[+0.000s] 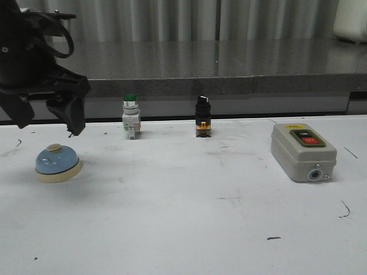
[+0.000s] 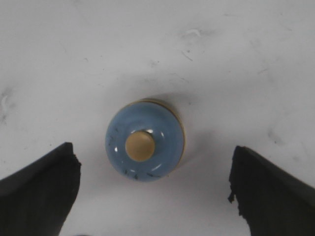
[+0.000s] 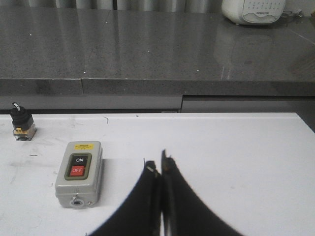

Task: Place and press bell with both arms
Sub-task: 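Lower the left gripper over the blue bell and grasp it, then carry the bell with the left gripper toward the table center and set it down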

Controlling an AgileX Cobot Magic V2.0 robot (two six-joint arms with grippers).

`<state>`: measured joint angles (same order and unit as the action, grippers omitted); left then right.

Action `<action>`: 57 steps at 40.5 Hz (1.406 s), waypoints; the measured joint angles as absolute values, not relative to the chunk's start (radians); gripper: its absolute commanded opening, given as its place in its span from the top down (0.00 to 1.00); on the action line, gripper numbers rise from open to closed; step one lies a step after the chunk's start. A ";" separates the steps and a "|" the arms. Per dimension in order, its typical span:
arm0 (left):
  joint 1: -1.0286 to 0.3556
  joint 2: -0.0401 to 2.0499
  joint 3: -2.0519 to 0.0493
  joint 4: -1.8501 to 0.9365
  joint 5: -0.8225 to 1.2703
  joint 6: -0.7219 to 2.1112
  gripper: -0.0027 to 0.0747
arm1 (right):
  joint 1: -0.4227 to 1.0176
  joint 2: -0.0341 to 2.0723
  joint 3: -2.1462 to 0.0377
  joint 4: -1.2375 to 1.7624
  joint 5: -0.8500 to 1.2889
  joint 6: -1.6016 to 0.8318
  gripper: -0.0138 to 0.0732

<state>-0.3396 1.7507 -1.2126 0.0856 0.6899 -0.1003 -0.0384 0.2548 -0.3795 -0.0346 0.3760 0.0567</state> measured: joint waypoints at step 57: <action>-0.447 1.948 -1.407 0.094 0.775 -0.099 0.72 | -0.038 0.255 -0.380 -0.035 0.376 0.057 0.92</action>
<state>-0.4471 1.9476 -1.4072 0.0936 0.7750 -0.0991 -0.0384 0.2548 -0.3795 -0.0346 0.3760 0.0567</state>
